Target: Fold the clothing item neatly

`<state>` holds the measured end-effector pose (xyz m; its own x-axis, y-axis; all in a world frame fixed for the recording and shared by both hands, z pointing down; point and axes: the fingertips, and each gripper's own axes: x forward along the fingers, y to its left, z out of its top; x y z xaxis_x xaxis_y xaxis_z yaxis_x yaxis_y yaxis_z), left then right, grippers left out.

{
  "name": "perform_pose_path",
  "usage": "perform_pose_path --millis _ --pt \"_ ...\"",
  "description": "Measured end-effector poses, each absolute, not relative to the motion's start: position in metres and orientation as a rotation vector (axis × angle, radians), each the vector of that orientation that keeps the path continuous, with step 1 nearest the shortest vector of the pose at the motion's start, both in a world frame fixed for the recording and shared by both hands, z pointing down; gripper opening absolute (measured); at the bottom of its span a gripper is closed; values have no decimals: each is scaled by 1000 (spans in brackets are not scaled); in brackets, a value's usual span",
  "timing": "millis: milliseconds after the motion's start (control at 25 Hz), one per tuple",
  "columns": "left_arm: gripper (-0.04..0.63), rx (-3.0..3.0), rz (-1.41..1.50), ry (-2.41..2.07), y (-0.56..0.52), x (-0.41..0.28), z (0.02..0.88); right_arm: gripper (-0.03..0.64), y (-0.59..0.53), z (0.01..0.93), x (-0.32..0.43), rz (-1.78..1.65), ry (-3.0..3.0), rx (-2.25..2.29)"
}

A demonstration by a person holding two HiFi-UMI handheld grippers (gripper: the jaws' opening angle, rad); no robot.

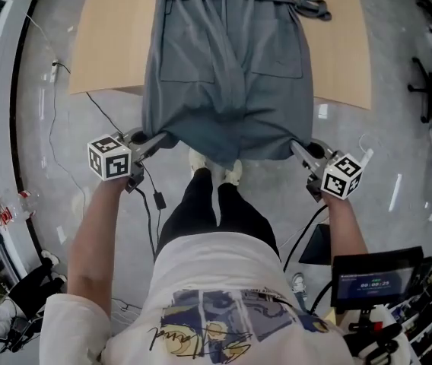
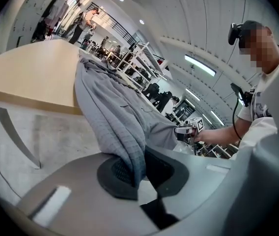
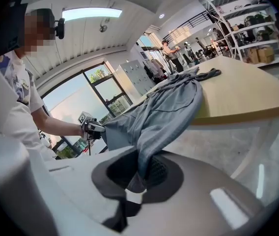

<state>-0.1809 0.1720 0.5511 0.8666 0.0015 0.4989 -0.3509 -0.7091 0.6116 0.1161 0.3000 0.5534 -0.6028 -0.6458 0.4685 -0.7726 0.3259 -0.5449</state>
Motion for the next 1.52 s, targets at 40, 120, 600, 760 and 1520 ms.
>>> perform_pose_path --millis 40,120,600,760,1520 --pt "17 2291 596 -246 172 -181 547 12 299 547 115 1137 -2435 1302" --pt "17 2294 563 -225 171 -180 535 12 297 531 114 1129 -2469 1291" --pt "17 2416 358 -41 126 -176 440 12 242 413 130 910 -2642 1379" --pt "17 2456 311 13 109 -174 413 12 226 384 135 840 -2651 1415" --pt "17 2584 204 -61 -15 -124 335 12 91 311 187 585 -2816 1365"
